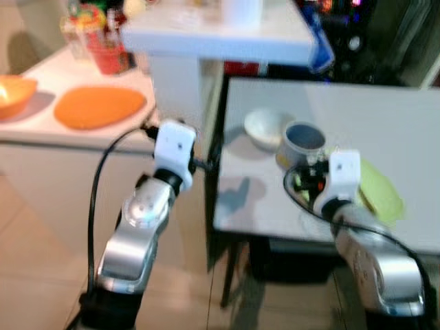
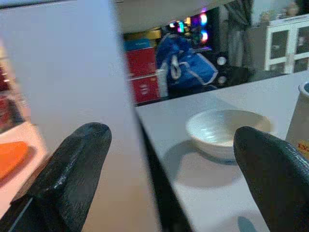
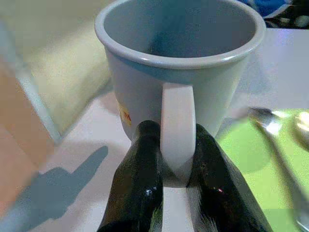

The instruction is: Setting the table

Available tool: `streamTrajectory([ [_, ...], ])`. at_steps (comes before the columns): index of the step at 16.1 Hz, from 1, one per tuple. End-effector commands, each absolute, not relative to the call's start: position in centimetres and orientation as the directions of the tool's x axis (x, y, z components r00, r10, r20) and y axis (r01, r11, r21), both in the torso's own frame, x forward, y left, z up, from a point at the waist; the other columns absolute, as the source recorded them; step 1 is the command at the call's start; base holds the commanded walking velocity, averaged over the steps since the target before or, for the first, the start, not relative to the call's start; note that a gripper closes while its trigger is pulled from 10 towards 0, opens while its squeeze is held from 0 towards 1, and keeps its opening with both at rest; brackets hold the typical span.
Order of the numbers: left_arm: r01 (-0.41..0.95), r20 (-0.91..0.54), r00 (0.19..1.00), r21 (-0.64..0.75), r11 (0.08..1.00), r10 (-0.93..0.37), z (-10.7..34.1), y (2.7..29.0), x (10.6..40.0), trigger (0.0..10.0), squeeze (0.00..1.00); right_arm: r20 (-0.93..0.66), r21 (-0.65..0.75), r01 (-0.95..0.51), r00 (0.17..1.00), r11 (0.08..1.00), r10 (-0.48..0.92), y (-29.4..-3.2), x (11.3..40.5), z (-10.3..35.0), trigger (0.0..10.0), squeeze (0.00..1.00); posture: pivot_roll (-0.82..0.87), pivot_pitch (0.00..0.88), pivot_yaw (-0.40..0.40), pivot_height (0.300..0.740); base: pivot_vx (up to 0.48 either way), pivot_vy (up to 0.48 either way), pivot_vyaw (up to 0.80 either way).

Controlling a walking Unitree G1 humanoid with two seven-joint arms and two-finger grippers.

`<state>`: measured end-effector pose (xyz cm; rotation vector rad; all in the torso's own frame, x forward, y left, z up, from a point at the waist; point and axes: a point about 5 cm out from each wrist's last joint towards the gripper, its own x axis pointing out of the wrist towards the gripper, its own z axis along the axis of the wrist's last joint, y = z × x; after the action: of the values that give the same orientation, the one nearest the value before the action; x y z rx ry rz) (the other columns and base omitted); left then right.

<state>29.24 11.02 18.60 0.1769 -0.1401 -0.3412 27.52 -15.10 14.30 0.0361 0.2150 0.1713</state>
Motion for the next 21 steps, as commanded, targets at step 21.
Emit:
streamTrajectory([
  [21, 0.696, -0.118, 0.718, 0.153, 0.702, -0.686, 15.5, 9.9, 26.2, 10.0, 0.00, -0.305, -0.012, -0.264, 0.919, 0.964, 0.248, -13.4, 31.8, 7.3, 10.0, 0.00, -0.03, 0.000, 0.021, 0.740, 0.000, 0.000, 0.00],
])
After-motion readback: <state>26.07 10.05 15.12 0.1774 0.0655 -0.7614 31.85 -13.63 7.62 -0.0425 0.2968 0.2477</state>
